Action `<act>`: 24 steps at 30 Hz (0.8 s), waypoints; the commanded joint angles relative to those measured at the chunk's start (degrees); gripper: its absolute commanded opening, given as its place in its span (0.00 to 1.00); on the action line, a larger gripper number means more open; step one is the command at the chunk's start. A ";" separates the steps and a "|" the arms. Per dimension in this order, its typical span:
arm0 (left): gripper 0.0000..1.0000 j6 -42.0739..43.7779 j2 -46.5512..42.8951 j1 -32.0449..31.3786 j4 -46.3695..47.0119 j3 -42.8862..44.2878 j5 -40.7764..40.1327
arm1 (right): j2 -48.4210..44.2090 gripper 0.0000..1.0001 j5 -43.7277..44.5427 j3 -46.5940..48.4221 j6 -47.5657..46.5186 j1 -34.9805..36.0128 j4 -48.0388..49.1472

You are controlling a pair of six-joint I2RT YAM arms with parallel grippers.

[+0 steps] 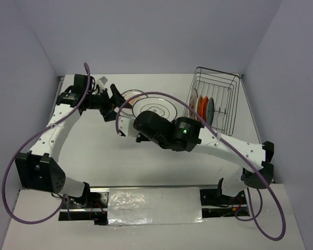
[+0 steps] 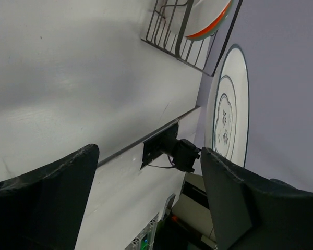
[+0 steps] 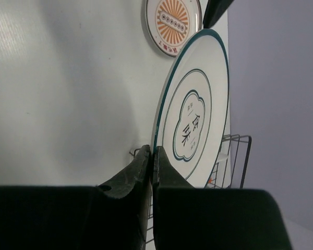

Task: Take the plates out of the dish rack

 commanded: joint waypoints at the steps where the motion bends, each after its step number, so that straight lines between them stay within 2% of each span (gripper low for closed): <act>1: 0.90 -1.34 -2.00 -0.09 3.13 -1.15 3.14 | 3.73 0.00 1.59 2.83 -4.71 1.48 5.43; 5: 0.86 -0.99 -1.82 -0.09 1.73 -0.80 2.70 | 7.33 0.00 2.20 4.84 -5.24 2.10 5.96; 9: 0.86 -0.11 -2.26 -0.01 -0.89 -0.89 -0.01 | 10.14 0.00 8.24 5.02 -4.98 2.28 7.98; 12: 0.88 0.95 -1.91 0.26 -5.46 -0.28 -5.72 | 10.94 0.00 9.32 5.46 -3.49 1.66 7.55; 16: 0.93 0.16 -2.87 0.70 -5.21 -0.63 -9.05 | 12.08 0.00 10.46 3.53 -0.95 1.22 6.06; 21: 0.97 -0.28 -3.32 0.70 -4.34 1.92 -10.31 | 13.05 0.00 7.05 4.32 2.93 0.96 2.01; 24: 0.97 -0.89 -2.44 0.70 -3.55 2.01 -8.90 | 12.35 0.00 3.97 5.03 3.29 1.48 3.49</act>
